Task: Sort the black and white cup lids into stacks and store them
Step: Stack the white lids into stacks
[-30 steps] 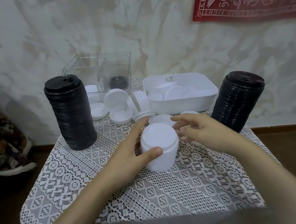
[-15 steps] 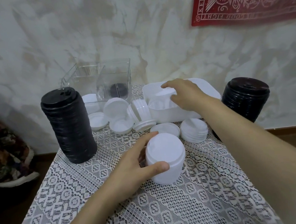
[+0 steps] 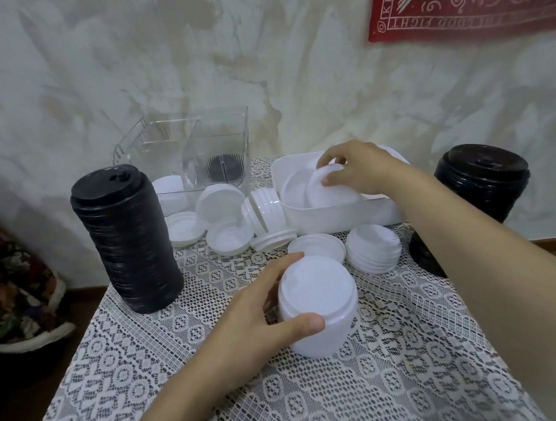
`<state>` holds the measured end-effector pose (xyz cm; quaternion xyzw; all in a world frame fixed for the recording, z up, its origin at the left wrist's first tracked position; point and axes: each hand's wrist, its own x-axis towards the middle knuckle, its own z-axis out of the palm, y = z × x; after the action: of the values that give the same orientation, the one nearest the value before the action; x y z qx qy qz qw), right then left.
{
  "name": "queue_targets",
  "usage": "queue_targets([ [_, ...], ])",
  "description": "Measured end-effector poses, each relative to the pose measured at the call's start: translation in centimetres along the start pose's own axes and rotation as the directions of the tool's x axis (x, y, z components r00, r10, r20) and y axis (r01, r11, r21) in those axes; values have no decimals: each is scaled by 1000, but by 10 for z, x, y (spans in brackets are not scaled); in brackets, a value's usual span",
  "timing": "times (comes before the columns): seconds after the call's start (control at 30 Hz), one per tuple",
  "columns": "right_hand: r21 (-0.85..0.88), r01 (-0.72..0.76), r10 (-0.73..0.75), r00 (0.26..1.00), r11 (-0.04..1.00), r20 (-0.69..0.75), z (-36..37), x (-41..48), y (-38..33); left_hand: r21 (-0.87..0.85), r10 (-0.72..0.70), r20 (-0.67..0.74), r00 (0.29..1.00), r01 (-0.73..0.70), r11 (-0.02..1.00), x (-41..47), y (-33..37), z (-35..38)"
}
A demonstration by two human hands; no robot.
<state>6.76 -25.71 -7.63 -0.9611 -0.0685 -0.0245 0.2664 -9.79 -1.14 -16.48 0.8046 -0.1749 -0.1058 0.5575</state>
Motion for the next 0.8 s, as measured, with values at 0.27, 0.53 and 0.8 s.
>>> queue_targets([
  [0.27, 169, 64, -42, 991, 984, -131, 9, -8, -5, -1, 2, -10, 1000, -2, 1000, 0, 5, 2],
  [0.53, 483, 215, -130, 971, 849, -202, -2, -40, -31, -19, 20, 4, 1000, -20, 1000, 1, -3, 0],
  [0.8, 806, 4, -109, 991, 593, 75, 0, -101, -38, -76, 37, -370, 928, -70, 995, 12, 3, -7],
])
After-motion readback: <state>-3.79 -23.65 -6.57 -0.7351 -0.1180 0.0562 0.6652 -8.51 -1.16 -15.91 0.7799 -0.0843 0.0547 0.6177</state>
